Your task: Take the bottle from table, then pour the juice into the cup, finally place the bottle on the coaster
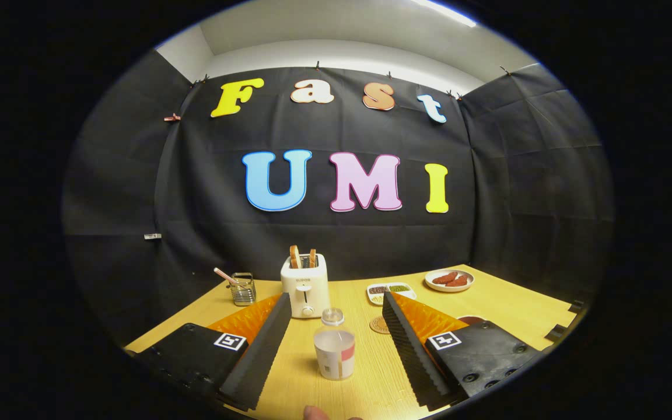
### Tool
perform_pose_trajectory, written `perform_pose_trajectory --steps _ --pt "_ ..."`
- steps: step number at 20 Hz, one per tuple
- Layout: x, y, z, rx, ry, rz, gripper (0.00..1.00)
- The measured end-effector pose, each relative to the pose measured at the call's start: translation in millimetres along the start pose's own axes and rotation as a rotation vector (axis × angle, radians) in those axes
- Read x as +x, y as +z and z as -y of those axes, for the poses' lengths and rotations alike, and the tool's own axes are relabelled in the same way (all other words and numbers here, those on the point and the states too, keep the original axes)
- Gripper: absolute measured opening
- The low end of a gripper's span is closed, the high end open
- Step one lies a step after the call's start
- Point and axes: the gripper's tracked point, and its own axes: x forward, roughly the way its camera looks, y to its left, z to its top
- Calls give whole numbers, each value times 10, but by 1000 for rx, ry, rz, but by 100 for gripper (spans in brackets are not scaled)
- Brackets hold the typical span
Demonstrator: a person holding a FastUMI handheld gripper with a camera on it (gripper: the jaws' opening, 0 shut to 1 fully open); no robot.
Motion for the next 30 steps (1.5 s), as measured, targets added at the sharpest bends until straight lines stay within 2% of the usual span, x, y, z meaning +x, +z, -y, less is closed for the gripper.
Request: perform_pose_trajectory --steps 8,15,20,22,26,28,30 --pt "233 -859 -81 -61 36 -57 97" --pt "596 -1174 -158 -57 37 -45 97" --pt "804 -1306 -69 -9 15 -57 96" --pt "873 -1324 -56 -13 -4 -52 77" --pt "861 -1219 -160 10 63 -96 75" --pt "775 -1021 -195 69 99 -76 75" --pt "710 -871 -132 123 100 -81 75"
